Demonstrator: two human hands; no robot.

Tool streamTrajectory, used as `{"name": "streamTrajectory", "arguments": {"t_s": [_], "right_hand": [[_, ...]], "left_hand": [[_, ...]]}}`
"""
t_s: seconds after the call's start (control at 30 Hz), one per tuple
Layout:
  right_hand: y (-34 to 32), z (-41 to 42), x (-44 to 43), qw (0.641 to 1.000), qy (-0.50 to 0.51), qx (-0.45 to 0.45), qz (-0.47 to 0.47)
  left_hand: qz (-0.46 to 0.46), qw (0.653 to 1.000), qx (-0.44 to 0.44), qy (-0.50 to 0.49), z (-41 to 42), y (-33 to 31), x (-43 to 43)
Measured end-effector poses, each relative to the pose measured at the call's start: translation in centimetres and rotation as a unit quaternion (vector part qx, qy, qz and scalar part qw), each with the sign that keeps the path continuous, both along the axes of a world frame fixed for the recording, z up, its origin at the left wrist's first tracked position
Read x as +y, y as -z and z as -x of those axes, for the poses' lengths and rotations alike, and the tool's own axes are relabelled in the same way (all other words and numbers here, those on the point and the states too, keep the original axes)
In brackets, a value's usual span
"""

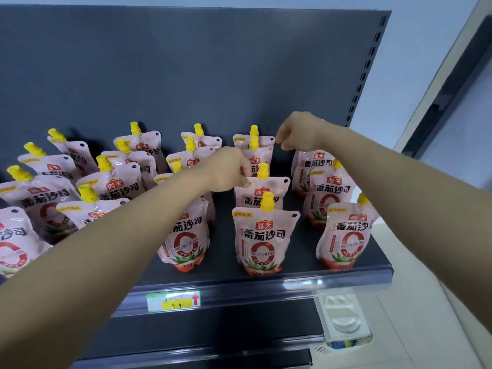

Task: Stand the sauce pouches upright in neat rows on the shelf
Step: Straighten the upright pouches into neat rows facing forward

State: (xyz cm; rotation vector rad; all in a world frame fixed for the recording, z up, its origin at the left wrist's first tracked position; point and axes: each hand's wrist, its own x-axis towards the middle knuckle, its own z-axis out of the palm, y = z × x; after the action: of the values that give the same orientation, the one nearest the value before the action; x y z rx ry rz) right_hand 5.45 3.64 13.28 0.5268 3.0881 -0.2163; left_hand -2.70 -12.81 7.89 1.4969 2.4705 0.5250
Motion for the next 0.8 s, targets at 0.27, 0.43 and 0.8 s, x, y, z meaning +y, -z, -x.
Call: {"name": "streamTrajectory", "arguments": {"t_s": [0.27, 0.43, 0.8], "right_hand": [[-0.1, 3.0, 2.1, 1.000, 0.018, 0.016, 0.007], [0.1, 5.9, 3.5, 0.999, -0.030, -0.029, -0.017], [2.8, 9.7, 5.7, 0.986, -0.096, -0.130, -0.041]], "left_hand": [[-0.074, 0.994, -0.048, -0.068, 3.6, -3.6, 0.1], [0.042, 0.994, 0.010, -0.097, 4.7, -2.6, 3.2], [0.082, 0.992, 0.013, -0.094, 5.6, -0.8, 5.9]]}}
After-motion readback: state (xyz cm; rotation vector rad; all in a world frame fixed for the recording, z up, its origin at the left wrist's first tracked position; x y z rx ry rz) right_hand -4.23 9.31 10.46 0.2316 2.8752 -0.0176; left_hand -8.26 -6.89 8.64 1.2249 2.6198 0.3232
